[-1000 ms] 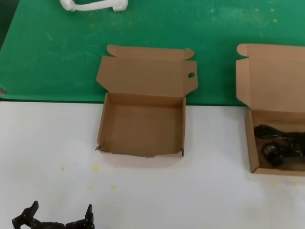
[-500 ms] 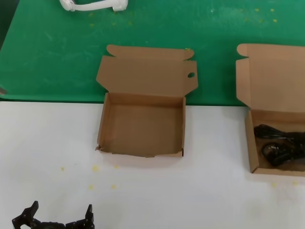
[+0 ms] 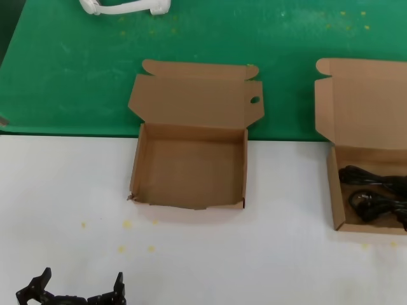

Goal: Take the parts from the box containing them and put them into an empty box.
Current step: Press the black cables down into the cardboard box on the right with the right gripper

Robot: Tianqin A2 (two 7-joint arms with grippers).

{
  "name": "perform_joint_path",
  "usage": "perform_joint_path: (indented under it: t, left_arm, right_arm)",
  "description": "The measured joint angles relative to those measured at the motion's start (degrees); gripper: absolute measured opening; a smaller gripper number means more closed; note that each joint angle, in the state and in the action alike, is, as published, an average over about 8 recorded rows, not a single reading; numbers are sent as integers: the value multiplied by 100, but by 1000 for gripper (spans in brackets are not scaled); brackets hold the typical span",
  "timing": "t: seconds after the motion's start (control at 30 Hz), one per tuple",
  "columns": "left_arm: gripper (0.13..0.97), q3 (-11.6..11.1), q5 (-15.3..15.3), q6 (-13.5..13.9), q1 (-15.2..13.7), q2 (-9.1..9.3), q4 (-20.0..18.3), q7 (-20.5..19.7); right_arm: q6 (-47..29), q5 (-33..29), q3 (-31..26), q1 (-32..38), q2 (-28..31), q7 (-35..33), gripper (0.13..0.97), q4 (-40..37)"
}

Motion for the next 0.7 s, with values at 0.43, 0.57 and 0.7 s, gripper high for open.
perform_joint_path:
  t: [0.43,0.57,0.7]
  left_arm:
    - [966,0,0,0,0,0,0,0]
    - [966,0,0,0,0,0,0,0]
    - [966,0,0,0,0,0,0,0]
  right_arm:
    - [-379,-154,-147,447,-289,-460,966,-589]
    - [-553,-313,-243,585,-316,-324,966,-629]
    - [-713,-489,-329,713,-330,-128,966,-625]
